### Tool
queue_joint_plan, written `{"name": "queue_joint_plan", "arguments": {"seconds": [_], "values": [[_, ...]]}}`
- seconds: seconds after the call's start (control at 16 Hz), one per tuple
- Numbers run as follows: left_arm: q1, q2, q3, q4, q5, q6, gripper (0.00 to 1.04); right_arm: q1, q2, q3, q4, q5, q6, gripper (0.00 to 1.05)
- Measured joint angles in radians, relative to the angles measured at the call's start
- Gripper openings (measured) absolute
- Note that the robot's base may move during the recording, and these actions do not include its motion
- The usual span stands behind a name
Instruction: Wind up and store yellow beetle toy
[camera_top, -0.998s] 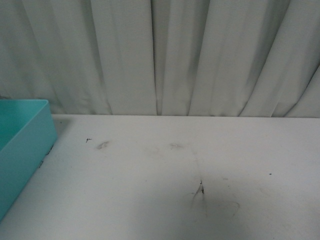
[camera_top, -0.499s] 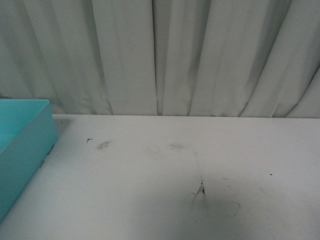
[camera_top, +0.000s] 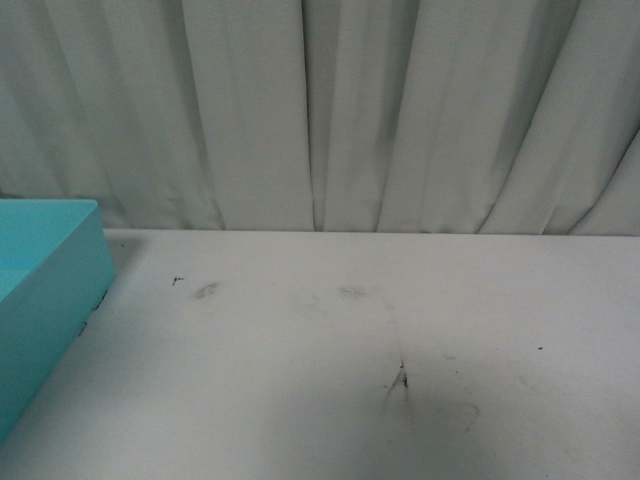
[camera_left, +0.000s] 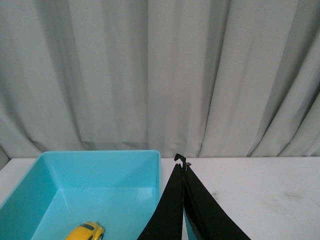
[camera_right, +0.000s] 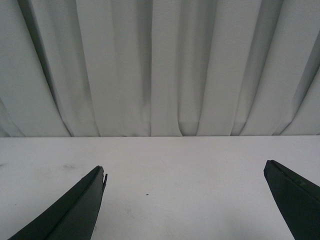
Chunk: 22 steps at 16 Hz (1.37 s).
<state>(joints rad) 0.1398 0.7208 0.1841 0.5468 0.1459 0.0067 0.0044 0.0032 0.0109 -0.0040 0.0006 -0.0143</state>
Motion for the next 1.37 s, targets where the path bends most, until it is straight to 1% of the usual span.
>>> {"name": "queue_joint_plan", "arguments": {"seconds": [0.19,0.25,0.31,0.62,0.69,0.75,1.0,1.25,1.37], "values": [[-0.044,-0.096,-0.072,-0.046,-0.049,0.0,0.02,0.0,0.0,0.0,0.0,0.0,0.0,0.98],[-0.099,-0.135,-0.084,-0.064,-0.118,0.0,0.02,0.0,0.0,0.0,0.0,0.0,0.0,0.98],[-0.146,-0.171,-0.098,-0.083,-0.13,0.0,0.02,0.0,0.0,0.0,0.0,0.0,0.0,0.98],[-0.139,-0.32,-0.142,-0.187,-0.146,-0.001,0.02,0.0,0.0,0.0,0.0,0.0,0.0,0.98],[-0.139,-0.332,-0.17,-0.144,-0.147,-0.001,0.02,0.0,0.0,0.0,0.0,0.0,0.0,0.98],[-0.139,-0.352,-0.174,-0.194,-0.147,-0.001,0.02,0.0,0.0,0.0,0.0,0.0,0.0,0.98],[-0.139,-0.461,-0.174,-0.29,-0.146,-0.001,0.02,0.0,0.0,0.0,0.0,0.0,0.0,0.98],[-0.139,-0.533,-0.174,-0.361,-0.146,-0.001,0.02,0.0,0.0,0.0,0.0,0.0,0.0,0.98],[-0.139,-0.549,-0.174,-0.373,-0.146,-0.001,0.02,0.0,0.0,0.0,0.0,0.0,0.0,0.98]]}}
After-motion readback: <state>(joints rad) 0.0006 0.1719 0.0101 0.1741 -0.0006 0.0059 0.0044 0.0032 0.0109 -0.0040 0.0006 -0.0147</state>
